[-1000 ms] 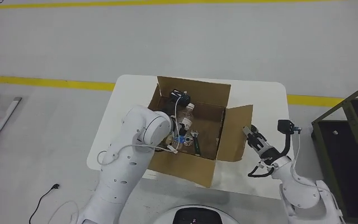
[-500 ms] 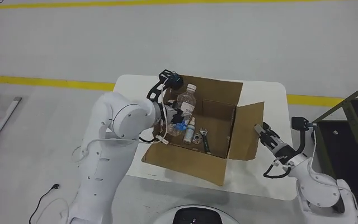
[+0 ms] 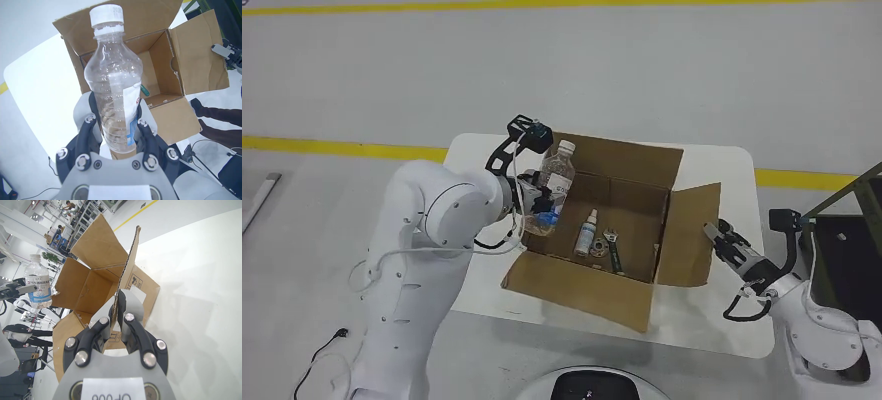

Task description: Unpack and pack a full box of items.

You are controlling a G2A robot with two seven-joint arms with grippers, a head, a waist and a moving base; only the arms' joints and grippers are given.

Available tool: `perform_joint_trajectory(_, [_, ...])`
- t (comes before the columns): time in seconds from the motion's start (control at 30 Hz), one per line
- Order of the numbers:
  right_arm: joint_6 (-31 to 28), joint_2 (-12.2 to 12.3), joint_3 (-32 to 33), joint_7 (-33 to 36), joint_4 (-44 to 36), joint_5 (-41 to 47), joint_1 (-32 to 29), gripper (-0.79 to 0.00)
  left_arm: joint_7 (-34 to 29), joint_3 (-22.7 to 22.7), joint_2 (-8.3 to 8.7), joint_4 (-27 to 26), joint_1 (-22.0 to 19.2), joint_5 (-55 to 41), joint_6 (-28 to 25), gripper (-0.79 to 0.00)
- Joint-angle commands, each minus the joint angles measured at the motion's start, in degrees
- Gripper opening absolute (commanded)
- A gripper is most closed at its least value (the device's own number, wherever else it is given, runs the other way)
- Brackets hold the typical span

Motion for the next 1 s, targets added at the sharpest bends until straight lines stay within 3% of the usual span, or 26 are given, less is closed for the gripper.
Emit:
perform_joint_trajectory(0.0, [0.00, 0.00, 0.00, 0.00, 0.00, 0.00, 0.00, -0.785, 0.00, 0.00, 0.00, 0.00, 0.00, 0.00, 0.00, -0.785])
perform_joint_trajectory(0.2, [0.05, 0.02, -0.34, -0.16, -0.03, 0.85, -0.28, -0.785, 0.00, 0.00, 0.00, 0.00, 0.00, 0.00, 0.00, -0.785])
perform_joint_trajectory(0.6, [-1.22, 1.82, 7.04, 15.52, 1.87, 12.98, 0.95, -0.785, 0.67, -1.01, 0.46, -1.38, 0.91, -1.85, -0.61, -0.785])
perform_joint_trajectory(0.97, [-7.11, 3.42, 11.05, 20.71, 4.37, 15.64, 1.53, -0.785, 0.00, -2.09, 4.07, -1.94, 1.36, -0.22, -4.56, -0.785])
